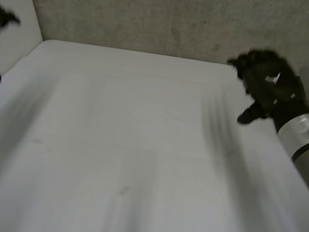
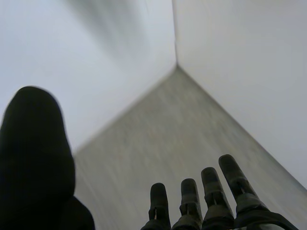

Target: Fold the laundry.

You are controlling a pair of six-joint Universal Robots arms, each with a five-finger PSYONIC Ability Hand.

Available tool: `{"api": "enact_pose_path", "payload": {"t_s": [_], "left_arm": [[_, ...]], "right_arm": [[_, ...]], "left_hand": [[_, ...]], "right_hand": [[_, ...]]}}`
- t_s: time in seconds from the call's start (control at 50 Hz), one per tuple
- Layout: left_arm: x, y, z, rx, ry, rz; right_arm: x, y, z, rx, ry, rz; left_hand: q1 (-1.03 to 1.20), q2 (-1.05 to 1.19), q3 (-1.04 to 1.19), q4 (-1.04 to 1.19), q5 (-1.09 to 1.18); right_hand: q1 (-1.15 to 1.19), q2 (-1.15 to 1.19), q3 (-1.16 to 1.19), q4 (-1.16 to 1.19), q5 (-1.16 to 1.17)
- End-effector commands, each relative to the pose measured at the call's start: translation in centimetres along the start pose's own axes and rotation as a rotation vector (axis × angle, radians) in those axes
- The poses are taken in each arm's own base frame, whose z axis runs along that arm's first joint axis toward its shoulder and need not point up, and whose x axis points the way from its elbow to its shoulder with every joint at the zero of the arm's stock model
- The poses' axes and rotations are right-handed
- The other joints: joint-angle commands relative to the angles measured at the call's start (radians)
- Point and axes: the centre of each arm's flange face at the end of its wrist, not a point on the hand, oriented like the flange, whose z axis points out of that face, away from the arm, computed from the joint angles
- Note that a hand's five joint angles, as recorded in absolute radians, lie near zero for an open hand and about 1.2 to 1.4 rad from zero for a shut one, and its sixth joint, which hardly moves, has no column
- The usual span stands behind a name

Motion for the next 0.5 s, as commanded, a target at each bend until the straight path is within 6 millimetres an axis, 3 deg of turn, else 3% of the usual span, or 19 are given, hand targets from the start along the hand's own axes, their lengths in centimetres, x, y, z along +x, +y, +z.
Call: {"api": "enact_pose_path", "payload": {"t_s": [0.02,0.06,0.16,0.28,0.38,0.5], "left_arm": [[0.1,8.5,2.0,-0.157,-0.030,0.114],[0.0,10.6,2.6,-0.194,-0.034,0.136],[0.1,13.1,3.7,-0.248,-0.019,0.185],[-0.4,17.4,6.8,-0.352,0.010,0.221],[-0.6,16.9,8.4,-0.311,-0.002,0.237],[-0.6,14.4,9.6,-0.252,-0.067,0.211]], "right_arm": [[-1.4,3.2,0.3,-0.138,0.008,-0.027],[-1.2,3.3,0.3,-0.139,0.017,-0.028],[-0.7,3.2,0.6,-0.129,0.032,-0.029],[-0.6,3.1,0.6,-0.122,0.034,-0.022],[-0.5,3.1,0.7,-0.116,0.042,-0.024],[0.0,2.7,1.0,-0.072,0.083,-0.036]], "left_hand": [[-0.025,-0.027,-0.033,-0.025,-0.042],[-0.025,-0.027,-0.033,-0.025,-0.042],[-0.025,-0.027,-0.033,-0.025,-0.042],[-0.025,-0.027,-0.033,-0.025,-0.042],[-0.025,-0.027,-0.033,-0.025,-0.042],[-0.025,-0.027,-0.033,-0.025,-0.042]], "right_hand": [[-0.065,-0.036,-0.030,-0.030,-0.040],[-0.065,-0.036,-0.030,-0.030,-0.040],[-0.065,-0.036,-0.030,-0.030,-0.040],[-0.065,-0.036,-0.030,-0.030,-0.040],[-0.065,-0.036,-0.030,-0.030,-0.040],[-0.065,-0.036,-0.030,-0.030,-0.040]]}}
